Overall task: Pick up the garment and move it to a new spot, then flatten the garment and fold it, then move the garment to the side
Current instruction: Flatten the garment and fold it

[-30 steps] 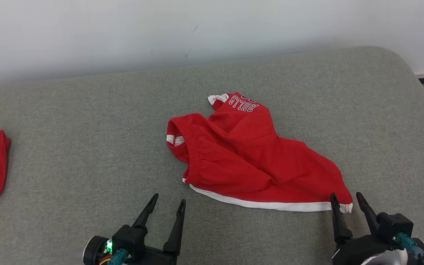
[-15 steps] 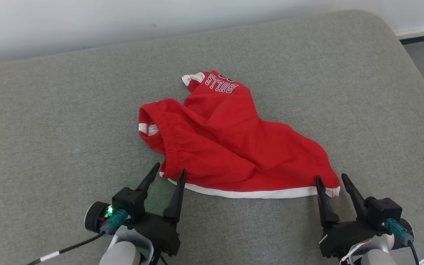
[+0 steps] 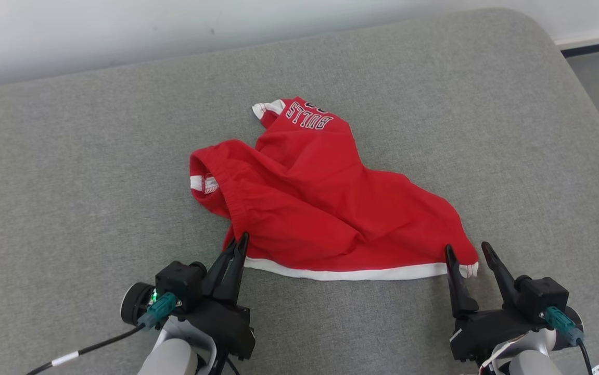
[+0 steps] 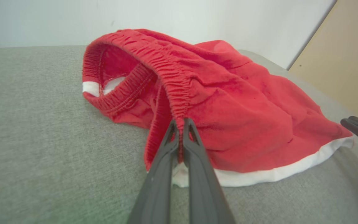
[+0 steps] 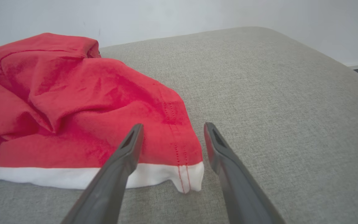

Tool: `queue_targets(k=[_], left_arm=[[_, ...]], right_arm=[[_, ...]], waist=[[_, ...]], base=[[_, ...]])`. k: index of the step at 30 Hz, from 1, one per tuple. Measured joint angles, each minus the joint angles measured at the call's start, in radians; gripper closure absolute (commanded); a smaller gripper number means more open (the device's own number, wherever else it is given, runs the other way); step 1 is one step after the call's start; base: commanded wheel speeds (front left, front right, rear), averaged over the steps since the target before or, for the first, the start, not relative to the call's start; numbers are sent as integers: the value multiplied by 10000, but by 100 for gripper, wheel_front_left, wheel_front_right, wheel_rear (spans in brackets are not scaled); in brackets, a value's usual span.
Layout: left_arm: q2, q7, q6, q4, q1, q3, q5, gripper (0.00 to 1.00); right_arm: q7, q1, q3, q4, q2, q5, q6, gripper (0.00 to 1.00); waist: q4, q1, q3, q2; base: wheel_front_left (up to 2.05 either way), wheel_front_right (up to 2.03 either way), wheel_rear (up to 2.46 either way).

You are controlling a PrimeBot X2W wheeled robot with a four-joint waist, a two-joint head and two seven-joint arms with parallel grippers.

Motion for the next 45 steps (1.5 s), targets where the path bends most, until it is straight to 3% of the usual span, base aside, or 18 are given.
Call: queue_targets(k=[21,32,40,41,42,43,45], left_arm=[[-146,0,-2,-558,2036,825,437,100],[-245,-2,38,541,1552,1528,857,100],[-316,-12,888,1513,1389,2364,1241,100],[-318,-12,905,1544,1394,2420,1277,86],[-320,-12,903,1561,1412,2477,1312,55],[-326,-12,899,1563,1444,2535,1348,0],[-334,-10,959,1425,1614,2694,1430,0]], right_arm=[[0,489,-213,159,228,92,0,0],[2,363,-138,140,186,92,0,0],[0,517,-161,148,213,90,0,0],[0,548,-167,150,213,90,0,0],[0,560,-178,148,215,90,0,0],[0,568,-184,136,222,92,0,0],[0,621,-171,100,261,92,0,0]], waist=[[1750,-3,-916,-1],[1103,-2,-790,-1],[435,-2,-937,-1],[398,-2,-995,-1],[371,-2,-1062,-1],[355,-3,-1130,-1],[342,-2,-1276,-1]], base=[[0,0,0],[0,0,0],[0,0,0],[0,0,0],[0,0,0],[0,0,0],[0,0,0]])
